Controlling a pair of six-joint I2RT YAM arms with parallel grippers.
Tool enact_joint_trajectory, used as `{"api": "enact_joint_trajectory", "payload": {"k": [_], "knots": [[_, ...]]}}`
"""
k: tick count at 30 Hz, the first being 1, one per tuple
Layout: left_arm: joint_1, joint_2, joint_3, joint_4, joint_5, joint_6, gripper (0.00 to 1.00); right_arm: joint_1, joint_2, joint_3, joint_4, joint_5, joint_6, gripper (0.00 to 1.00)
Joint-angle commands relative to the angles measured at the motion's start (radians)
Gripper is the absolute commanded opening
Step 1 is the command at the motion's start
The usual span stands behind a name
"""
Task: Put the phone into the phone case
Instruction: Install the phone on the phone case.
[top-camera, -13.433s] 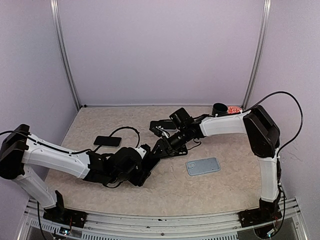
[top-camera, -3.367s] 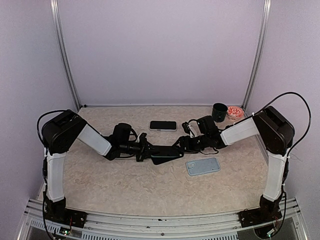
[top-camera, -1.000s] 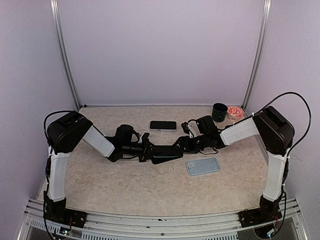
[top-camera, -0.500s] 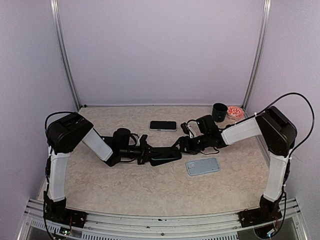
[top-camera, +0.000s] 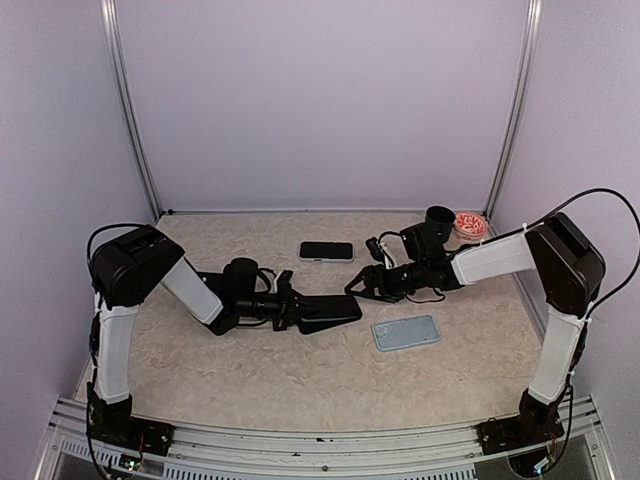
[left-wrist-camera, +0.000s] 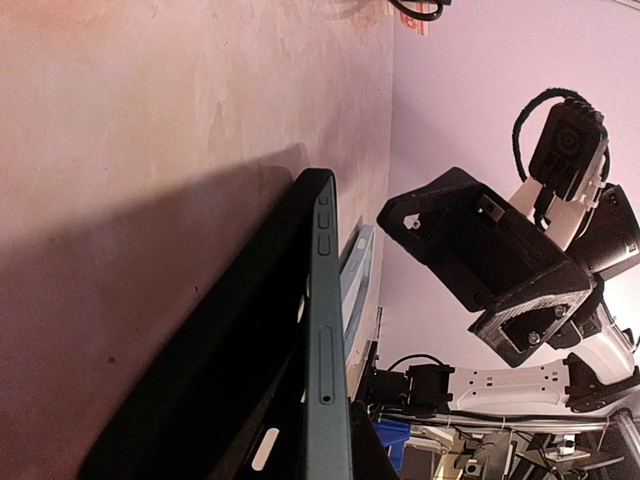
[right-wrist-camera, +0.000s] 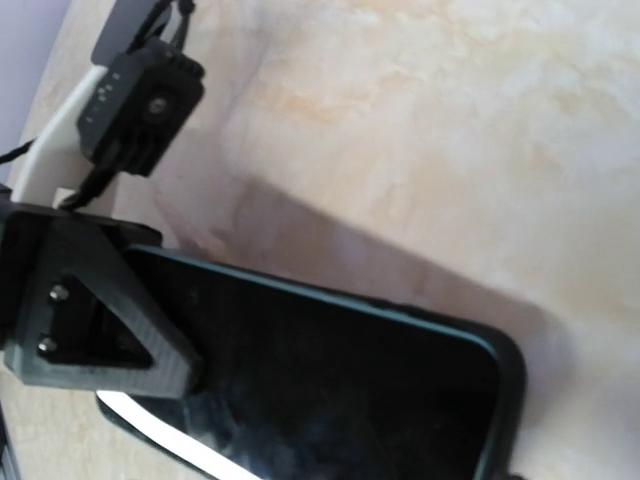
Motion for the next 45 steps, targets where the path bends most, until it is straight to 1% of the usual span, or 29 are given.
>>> {"api": "enact_joint_trajectory", "payload": {"k": [1, 19, 26, 34, 45], "knots": [[0.000, -0.053, -0.012, 0.120, 0.014, -0.023, 0.00, -0.012, -0.021, -0.015, -0.017, -0.011, -0.015, 0.73], [-0.004, -0.079, -0.038, 0.239, 0.033, -0.055, 0.00, -0.018, 0.030, -0.003, -0.020, -0.043, -0.010, 0.73], [-0.010, -0.069, -0.034, 0.277, 0.039, -0.073, 0.00, -0.019, 0.054, -0.005, 0.039, -0.140, 0.023, 0.72], [-0.017, -0.065, -0.027, 0.288, 0.048, -0.079, 0.00, -0.019, 0.073, -0.026, 0.159, -0.255, 0.083, 0.67], [-0.017, -0.072, -0.030, 0.232, 0.042, -0.061, 0.00, -0.025, 0.100, -0.046, 0.298, -0.370, 0.179, 0.53]]}}
